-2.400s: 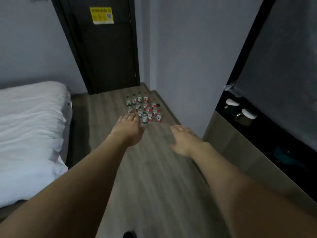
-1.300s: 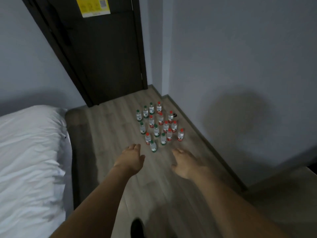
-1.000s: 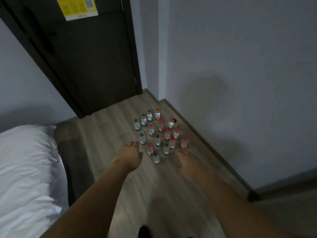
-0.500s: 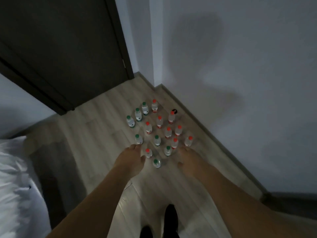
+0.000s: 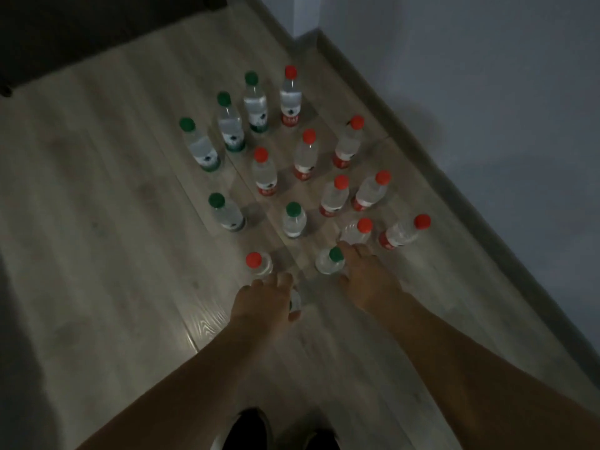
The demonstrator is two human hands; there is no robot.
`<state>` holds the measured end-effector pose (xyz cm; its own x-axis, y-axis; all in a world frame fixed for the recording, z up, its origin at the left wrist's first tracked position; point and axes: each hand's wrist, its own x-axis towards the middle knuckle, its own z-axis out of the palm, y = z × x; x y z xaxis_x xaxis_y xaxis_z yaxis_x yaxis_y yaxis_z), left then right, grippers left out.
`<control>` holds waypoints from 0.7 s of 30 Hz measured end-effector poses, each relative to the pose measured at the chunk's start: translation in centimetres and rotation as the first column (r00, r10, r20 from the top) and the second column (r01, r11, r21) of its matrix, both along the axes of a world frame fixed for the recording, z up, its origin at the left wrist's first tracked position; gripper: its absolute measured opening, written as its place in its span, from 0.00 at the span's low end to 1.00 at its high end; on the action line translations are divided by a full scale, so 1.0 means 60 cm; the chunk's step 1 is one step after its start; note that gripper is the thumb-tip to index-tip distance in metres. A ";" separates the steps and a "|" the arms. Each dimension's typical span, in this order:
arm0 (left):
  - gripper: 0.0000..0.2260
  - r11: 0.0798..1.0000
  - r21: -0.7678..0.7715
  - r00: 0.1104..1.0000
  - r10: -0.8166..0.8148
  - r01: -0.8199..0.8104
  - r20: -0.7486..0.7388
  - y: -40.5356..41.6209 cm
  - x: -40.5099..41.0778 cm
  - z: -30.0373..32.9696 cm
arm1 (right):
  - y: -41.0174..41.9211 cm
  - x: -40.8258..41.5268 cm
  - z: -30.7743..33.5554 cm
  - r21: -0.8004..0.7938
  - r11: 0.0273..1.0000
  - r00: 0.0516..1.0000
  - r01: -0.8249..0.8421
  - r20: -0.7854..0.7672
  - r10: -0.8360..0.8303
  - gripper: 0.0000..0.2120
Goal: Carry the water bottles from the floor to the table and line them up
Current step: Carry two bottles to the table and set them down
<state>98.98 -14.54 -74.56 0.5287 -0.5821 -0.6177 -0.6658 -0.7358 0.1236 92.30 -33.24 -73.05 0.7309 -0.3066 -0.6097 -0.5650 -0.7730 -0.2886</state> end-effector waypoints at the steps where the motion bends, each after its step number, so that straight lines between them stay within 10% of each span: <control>1: 0.31 1.000 0.010 0.999 -0.028 0.028 0.025 0.002 -0.004 -0.029 | -0.002 0.003 -0.030 -0.004 1.000 1.000 0.003 -0.010 -0.003 0.31; 12: 0.18 0.992 -0.087 0.991 -0.086 0.094 0.100 0.006 -0.015 -0.084 | 0.010 0.033 -0.096 -0.098 0.995 1.000 0.000 0.021 0.003 0.17; 21: 0.15 0.944 -0.317 0.990 0.117 -0.086 0.079 0.013 0.012 0.161 | 0.001 -0.017 0.160 0.037 0.994 0.989 0.102 0.101 -0.105 0.12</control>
<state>99.69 -13.75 -64.87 0.6427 -0.6777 -0.3572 -0.6095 -0.7349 0.2975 91.27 -33.17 -63.44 0.7552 -0.3660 -0.5438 -0.6079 -0.7014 -0.3721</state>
